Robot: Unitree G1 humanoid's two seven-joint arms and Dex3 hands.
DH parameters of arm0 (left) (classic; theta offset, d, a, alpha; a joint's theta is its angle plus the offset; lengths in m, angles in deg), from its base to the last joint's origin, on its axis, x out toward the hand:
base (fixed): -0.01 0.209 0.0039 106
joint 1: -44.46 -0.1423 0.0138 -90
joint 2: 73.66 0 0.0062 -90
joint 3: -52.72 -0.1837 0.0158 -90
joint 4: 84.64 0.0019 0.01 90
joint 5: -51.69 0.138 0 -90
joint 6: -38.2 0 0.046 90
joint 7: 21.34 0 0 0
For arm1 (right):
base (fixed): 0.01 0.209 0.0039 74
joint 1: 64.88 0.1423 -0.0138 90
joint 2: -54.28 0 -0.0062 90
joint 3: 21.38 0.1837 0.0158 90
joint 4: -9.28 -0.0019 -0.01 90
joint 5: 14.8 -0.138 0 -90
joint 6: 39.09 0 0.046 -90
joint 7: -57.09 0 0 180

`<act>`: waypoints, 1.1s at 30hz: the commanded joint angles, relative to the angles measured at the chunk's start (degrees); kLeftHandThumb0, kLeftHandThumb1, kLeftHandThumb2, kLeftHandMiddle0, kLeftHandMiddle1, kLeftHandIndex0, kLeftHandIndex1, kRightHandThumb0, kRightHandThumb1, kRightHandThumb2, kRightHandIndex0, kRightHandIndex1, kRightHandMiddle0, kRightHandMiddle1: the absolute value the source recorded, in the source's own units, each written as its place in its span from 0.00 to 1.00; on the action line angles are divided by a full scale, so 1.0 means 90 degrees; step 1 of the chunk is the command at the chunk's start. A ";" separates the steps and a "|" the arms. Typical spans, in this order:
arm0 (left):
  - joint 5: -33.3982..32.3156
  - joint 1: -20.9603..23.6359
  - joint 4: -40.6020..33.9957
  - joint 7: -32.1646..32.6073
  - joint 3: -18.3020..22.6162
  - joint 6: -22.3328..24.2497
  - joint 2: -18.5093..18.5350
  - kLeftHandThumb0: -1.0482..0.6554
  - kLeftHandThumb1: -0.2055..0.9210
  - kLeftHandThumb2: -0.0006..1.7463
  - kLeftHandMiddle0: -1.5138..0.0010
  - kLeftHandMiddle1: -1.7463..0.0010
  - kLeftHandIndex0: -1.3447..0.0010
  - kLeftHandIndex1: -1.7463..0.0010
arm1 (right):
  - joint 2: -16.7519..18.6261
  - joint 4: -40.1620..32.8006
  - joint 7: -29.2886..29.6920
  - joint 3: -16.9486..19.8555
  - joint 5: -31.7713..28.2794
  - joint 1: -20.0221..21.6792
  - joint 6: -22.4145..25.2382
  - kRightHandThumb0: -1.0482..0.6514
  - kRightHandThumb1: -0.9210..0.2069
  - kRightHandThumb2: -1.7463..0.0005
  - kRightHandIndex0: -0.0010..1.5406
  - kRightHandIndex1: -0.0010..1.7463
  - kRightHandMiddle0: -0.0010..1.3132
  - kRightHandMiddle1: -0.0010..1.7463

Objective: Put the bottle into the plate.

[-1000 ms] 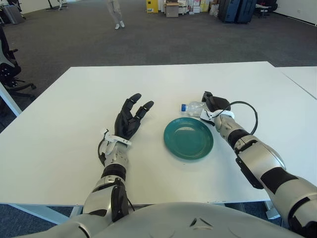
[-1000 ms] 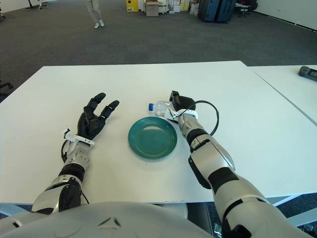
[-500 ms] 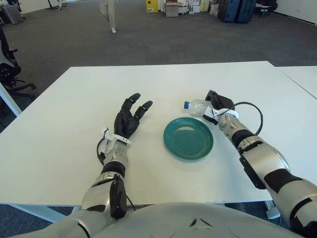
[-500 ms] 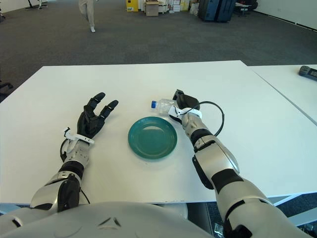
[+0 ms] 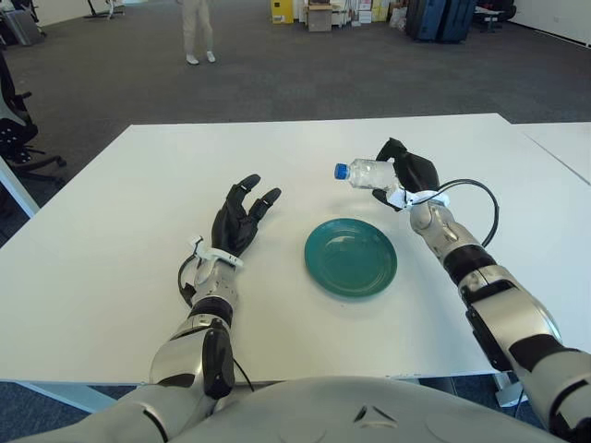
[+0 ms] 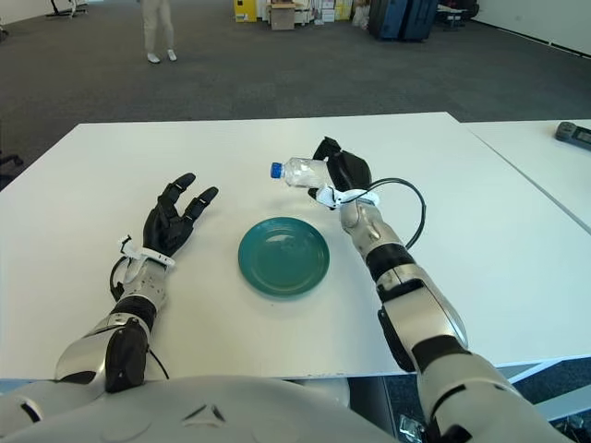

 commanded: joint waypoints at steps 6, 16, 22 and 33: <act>0.0118 -0.0371 0.0372 0.0099 0.0037 0.0007 -0.0026 0.11 1.00 0.53 0.68 0.67 0.90 0.36 | -0.0222 -0.1689 -0.0236 0.0134 0.0186 -0.0683 0.0232 0.62 0.81 0.06 0.56 0.95 0.47 1.00; 0.0227 -0.0397 0.0411 0.0075 0.0050 -0.0054 -0.0033 0.10 1.00 0.53 0.66 0.66 0.89 0.36 | -0.0207 -0.3078 -0.0731 0.0166 0.0330 -0.1411 0.0651 0.62 0.79 0.06 0.54 0.98 0.46 1.00; 0.0219 -0.0373 0.0453 0.0039 0.0079 -0.0016 -0.0024 0.11 1.00 0.53 0.65 0.65 0.87 0.35 | -0.0256 -0.3742 -0.1193 0.0048 0.0360 -0.1930 0.0572 0.62 0.78 0.07 0.54 0.97 0.45 1.00; 0.0238 -0.0316 0.0476 0.0080 0.0068 -0.0001 -0.0027 0.10 1.00 0.54 0.63 0.64 0.85 0.35 | -0.0399 -0.4084 -0.2003 -0.0124 0.0257 -0.2517 0.0079 0.62 0.79 0.07 0.54 0.98 0.46 1.00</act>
